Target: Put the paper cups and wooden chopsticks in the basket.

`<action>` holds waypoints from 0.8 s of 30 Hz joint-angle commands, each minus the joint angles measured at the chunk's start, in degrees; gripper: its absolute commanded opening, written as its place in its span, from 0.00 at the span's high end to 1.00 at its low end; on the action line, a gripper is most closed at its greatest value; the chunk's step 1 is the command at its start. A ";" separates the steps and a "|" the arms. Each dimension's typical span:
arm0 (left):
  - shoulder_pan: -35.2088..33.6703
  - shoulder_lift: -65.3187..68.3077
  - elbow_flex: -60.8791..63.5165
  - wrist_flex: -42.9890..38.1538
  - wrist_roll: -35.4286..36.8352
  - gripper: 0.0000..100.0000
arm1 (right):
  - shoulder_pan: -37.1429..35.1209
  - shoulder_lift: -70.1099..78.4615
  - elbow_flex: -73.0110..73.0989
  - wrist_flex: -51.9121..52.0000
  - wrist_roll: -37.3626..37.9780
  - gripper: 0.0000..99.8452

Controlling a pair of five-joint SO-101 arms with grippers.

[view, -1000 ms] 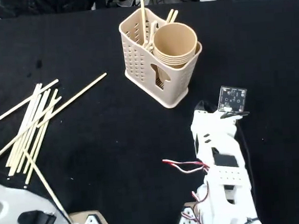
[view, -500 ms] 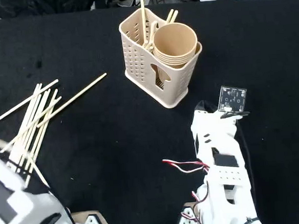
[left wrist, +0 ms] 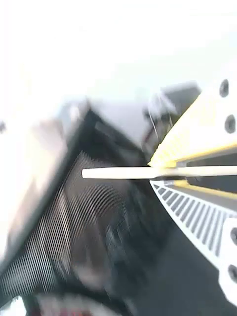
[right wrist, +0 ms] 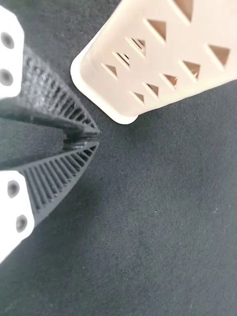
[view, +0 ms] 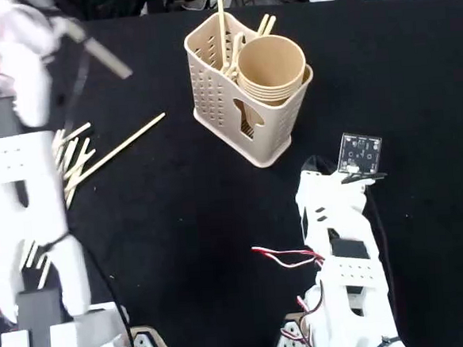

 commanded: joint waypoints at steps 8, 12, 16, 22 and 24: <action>17.10 -17.49 20.35 -26.64 -9.67 0.97 | -0.62 -1.27 -0.31 -0.97 0.26 0.98; 23.34 -17.93 32.22 -41.49 -24.70 0.97 | -0.62 -1.27 -0.31 -0.97 0.26 0.98; 28.09 -17.41 39.96 -51.34 -32.70 0.97 | -0.62 -1.27 -0.31 -0.97 0.26 0.98; 29.67 -14.51 39.60 -52.40 -32.97 0.97 | -0.62 -1.27 -0.31 -0.97 0.26 0.98; 29.67 -13.27 38.81 -52.40 -32.88 0.97 | -0.62 -1.27 -0.31 -0.97 0.26 0.98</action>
